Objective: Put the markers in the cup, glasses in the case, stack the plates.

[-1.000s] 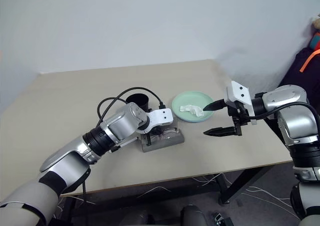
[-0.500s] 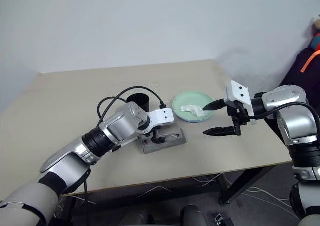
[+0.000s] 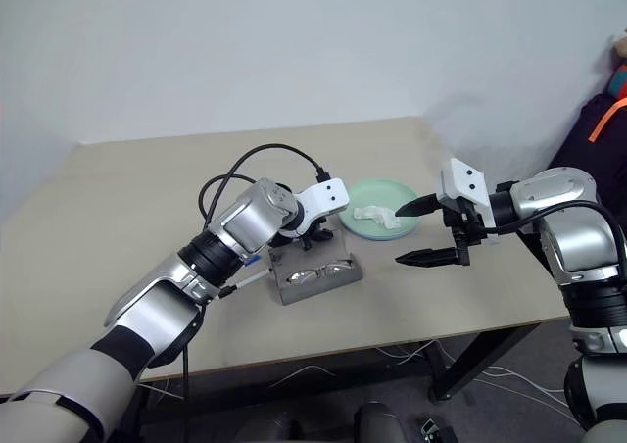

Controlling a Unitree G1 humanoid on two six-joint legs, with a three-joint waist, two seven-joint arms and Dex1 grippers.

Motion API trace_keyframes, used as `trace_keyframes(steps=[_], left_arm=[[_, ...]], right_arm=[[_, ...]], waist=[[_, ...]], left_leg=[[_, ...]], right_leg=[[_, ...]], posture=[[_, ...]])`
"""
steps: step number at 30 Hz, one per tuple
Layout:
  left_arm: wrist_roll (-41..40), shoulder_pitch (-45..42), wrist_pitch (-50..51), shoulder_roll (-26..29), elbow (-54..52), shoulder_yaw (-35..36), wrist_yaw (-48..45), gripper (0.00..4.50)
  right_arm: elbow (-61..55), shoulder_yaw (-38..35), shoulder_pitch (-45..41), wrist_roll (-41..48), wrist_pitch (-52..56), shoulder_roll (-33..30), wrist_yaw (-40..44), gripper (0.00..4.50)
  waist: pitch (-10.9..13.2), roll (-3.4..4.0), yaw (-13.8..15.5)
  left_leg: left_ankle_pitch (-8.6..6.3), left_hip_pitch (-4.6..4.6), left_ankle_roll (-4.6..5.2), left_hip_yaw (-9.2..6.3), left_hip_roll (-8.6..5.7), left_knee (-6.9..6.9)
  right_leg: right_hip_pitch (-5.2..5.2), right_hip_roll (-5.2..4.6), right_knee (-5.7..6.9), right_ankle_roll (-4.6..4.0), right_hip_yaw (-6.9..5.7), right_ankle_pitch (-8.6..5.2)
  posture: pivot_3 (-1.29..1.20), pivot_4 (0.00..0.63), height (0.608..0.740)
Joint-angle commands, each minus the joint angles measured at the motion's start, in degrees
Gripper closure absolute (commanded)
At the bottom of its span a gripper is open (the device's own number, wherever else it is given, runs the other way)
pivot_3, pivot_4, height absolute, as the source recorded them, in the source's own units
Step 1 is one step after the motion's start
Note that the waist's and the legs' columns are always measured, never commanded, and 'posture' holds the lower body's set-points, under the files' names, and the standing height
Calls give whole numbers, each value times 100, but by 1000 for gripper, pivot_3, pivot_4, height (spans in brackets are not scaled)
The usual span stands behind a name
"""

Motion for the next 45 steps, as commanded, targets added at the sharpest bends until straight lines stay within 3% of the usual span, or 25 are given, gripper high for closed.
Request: trace_keyframes(steps=[1,2,13,22,34,45], left_arm=[[215,-217,-445,-80,275,251,334,4161],[260,-225,-549,-117,383,287,426,4490],[766,-200,-1400,-278,1284,204,600,4490],[1054,-18,-1522,-312,1241,55,205,4490],[1232,528,-1122,68,-8,-117,-837,4490],[1253,1061,-335,572,-1922,-242,-1553,4490]], right_arm=[[-92,-98,-192,46,-9,-2,-36,0],[-94,-97,-192,47,-6,-1,-37,0],[-152,-121,-171,81,26,11,-64,0],[-184,-138,-162,105,35,22,-94,0],[-137,-114,-191,69,-5,36,-91,0],[-11,-45,-219,0,-108,36,-34,0]], waist=[[0,0,0],[0,0,1],[0,0,1],[0,0,-1],[-3,3,-4],[-3,4,-24]], left_leg=[[0,-1,0,0,0,0],[0,0,0,0,0,0],[0,0,-1,0,-1,-1],[-1,-1,-1,0,-1,-2],[-1,4,0,1,0,-2],[-1,4,2,0,1,0]], right_leg=[[0,0,0,0,0,0],[0,0,0,0,0,0],[0,0,1,1,0,0],[0,0,0,1,0,1],[4,0,1,0,0,0],[4,0,4,0,1,0]], posture=[[0,0,727],[0,0,727],[0,0,727],[0,0,727],[0,0,727],[0,0,727]])
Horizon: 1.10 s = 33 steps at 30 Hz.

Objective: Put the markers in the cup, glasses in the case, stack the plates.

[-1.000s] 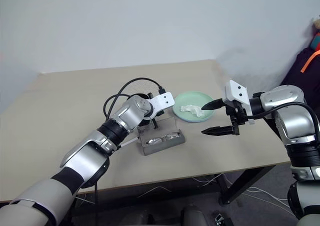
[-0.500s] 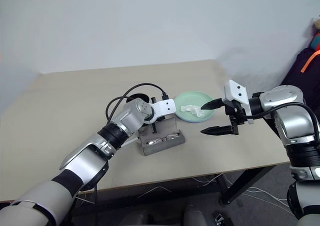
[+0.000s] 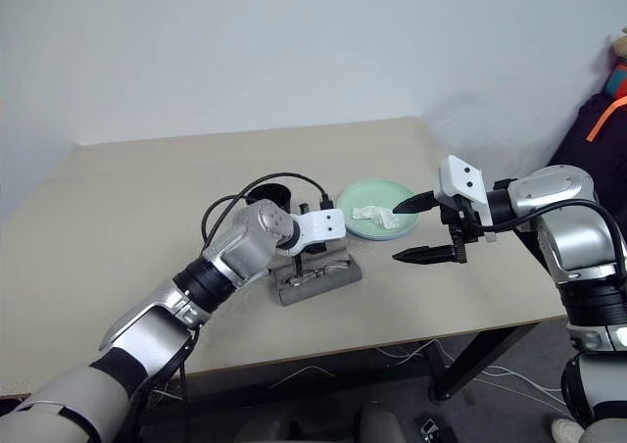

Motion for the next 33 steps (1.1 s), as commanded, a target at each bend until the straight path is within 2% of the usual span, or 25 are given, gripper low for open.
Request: trace_keyframes(steps=[1,7,13,20,26,32,33], left_arm=[[51,140,242,221,-750,-62,-190,4490],[31,518,643,447,-1474,-204,-265,4490],[-16,594,892,450,-1625,-148,-127,4490],[-488,437,1136,511,-1819,740,64,4490],[-1219,796,1537,1300,-2374,1506,-312,4490],[-1891,1159,1380,2190,-2543,1848,-764,4490],[-1968,1168,1323,2314,-2490,1874,-834,4145]], right_arm=[[27,-73,-138,-6,-120,-24,42,0],[140,-14,-166,-55,-197,-13,64,0],[249,35,-256,-78,-249,7,91,0],[294,59,-289,-96,-274,26,93,0],[346,68,-322,-134,-303,51,112,0],[519,137,-485,-197,-364,122,184,0],[556,153,-518,-206,-380,136,194,0]], waist=[[0,0,0],[-1,1,3],[-1,1,3],[0,0,-1],[-2,2,-20],[-1,0,-3],[0,0,-3]], left_leg=[[0,0,0,0,0,1],[0,2,1,0,0,1],[0,7,1,-1,0,7],[1,8,1,-1,2,6],[0,11,1,0,3,-4],[0,9,1,0,4,1],[0,9,1,0,4,2]], right_leg=[[1,0,0,0,0,0],[2,0,1,0,2,0],[10,0,0,-1,3,0],[8,0,1,-1,2,0],[4,1,1,-1,1,0],[5,1,1,-1,0,-1],[5,0,1,-1,0,-1]], posture=[[0,0,727],[0,0,727],[0,0,727],[0,0,727],[0,0,727],[0,0,727],[0,0,727]])
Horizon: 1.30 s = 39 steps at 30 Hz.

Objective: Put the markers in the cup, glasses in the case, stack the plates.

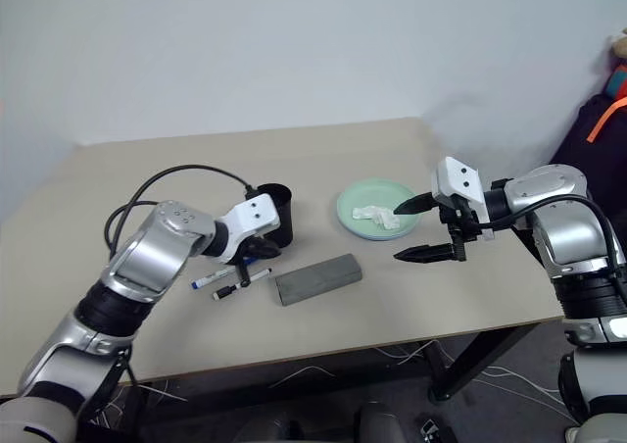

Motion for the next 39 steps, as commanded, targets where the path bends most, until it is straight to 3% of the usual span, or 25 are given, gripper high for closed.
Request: trace_keyframes(steps=[1,10,19,39], left_arm=[[-332,-73,-254,373,-108,266,-231,4023],[-547,-323,-858,567,1155,183,-405,1070],[-542,-606,-1365,388,2051,-133,-788,1070],[-103,-618,-2033,278,2856,-687,-1323,1070]], right_arm=[[59,-40,-289,-46,-132,37,72,0],[123,7,-362,-106,-175,159,110,0],[10,-42,-271,-73,-129,137,54,0],[-330,-173,-20,5,54,41,-76,0]], waist=[[0,-2,2],[0,-2,1],[-1,-2,5],[-1,-2,7]], left_leg=[[0,-1,0,0,0,1],[0,1,0,0,0,-1],[0,-5,0,2,-1,0],[0,-8,0,2,1,0]], right_leg=[[0,0,0,0,0,0],[1,-1,2,0,-2,0],[-1,0,0,0,-1,0],[-5,0,2,0,-2,0]], posture=[[0,0,727],[0,0,727],[0,0,727],[0,0,727]])
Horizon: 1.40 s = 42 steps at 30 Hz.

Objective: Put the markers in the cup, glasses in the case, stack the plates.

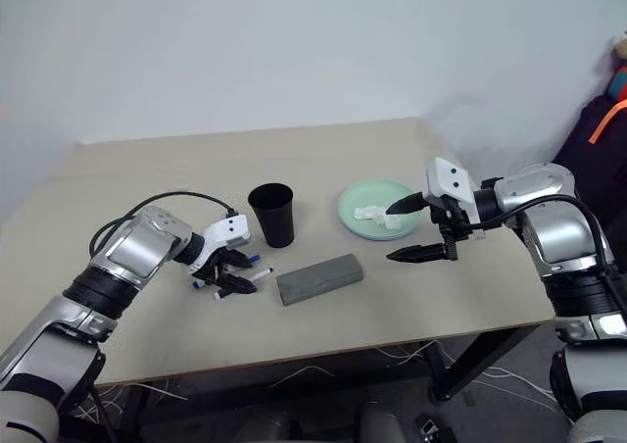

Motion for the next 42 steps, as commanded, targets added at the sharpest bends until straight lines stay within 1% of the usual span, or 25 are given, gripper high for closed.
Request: trace_keyframes(steps=[1,12,27,30,33,34,35,36,38,42], left_arm=[[123,-138,-107,-4,19,-44,-120,1070],[574,-181,-50,48,70,-436,-347,1070],[885,-354,-181,-352,845,-403,114,1070],[927,-372,-195,-409,946,-395,168,1676],[966,-411,-227,-466,1081,-381,223,2695],[975,-430,-240,-483,1129,-377,234,3096],[982,-448,-255,-498,1173,-375,241,3367],[992,-461,-268,-511,1207,-370,243,3804],[1019,-493,-301,-543,1297,-365,247,4416],[1040,-512,-328,-591,1375,-355,188,4465]], right_arm=[[-204,-215,-21,96,14,-104,-34,0],[-274,-223,17,112,38,-91,-62,0],[-397,-219,85,145,89,-87,-99,0],[-391,-207,77,153,85,-84,-98,0],[-373,-193,65,152,73,-78,-94,0],[-370,-191,64,152,71,-77,-93,0],[-368,-189,63,152,70,-76,-93,0],[-367,-188,63,153,69,-75,-93,0],[-366,-185,60,155,68,-74,-93,0],[-364,-178,56,161,64,-79,-102,0]], waist=[[0,1,-2],[0,0,-3],[-3,5,10],[-3,5,7],[-3,5,-3],[-4,6,-9],[-4,6,-10],[-4,7,-11],[-5,8,-8],[-9,14,7]], left_leg=[[0,0,0,1,0,0],[0,1,0,1,0,0],[7,12,13,0,2,3],[8,12,14,0,4,2],[7,12,11,1,9,3],[7,13,11,1,10,3],[7,14,12,3,10,2],[7,15,13,3,11,2],[10,18,17,3,11,2],[12,16,20,5,10,2]], right_leg=[[0,0,0,0,1,0],[0,0,0,0,1,0],[14,0,3,0,-1,0],[16,-1,1,0,-4,-1],[16,0,-2,0,-11,-1],[15,0,-3,0,-12,-1],[14,0,-2,0,-11,-1],[13,0,-2,0,-12,-1],[13,0,-1,0,-12,-1],[14,0,2,0,-10,-1]], posture=[[0,0,727],[0,0,727],[0,0,727],[0,0,727],[0,0,727],[0,0,727],[0,0,727],[0,0,727],[0,0,727],[0,0,727]])
